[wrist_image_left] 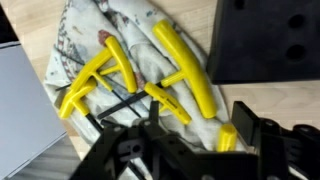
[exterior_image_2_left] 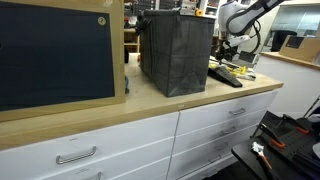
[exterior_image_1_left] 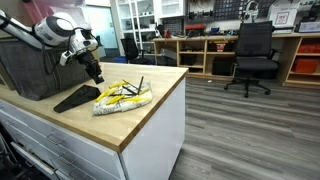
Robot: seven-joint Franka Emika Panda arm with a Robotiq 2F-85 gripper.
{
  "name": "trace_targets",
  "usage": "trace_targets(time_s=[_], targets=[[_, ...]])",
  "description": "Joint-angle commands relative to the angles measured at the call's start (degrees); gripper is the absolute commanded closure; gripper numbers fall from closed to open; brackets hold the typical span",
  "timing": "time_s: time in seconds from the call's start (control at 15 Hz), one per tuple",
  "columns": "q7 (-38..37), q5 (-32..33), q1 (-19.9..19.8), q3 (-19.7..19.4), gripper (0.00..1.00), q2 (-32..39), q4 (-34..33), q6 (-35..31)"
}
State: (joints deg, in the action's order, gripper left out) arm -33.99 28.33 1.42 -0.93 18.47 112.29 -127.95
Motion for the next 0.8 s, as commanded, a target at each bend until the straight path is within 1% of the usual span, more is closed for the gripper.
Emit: trace_targets(time_s=[0.0,0.2,0.27,0.53,0.73], targets=[[10.91,-14.56,-1.13,0.67,0.0,-9.15,4.57,3.94],[16.75,-23.53,-1.9,-0.04,0.0,-14.36,5.25,10.77],[17.55,-25.08,-2.15,-0.39,0.0,-15.68,5.71,12.98],[19.07,-27.38,-3.56,-1.67,0.0,-19.04,8.38,19.58],[20.47,-26.47,-4.15,-2.26,0.0,-19.71,10.62,21.33]])
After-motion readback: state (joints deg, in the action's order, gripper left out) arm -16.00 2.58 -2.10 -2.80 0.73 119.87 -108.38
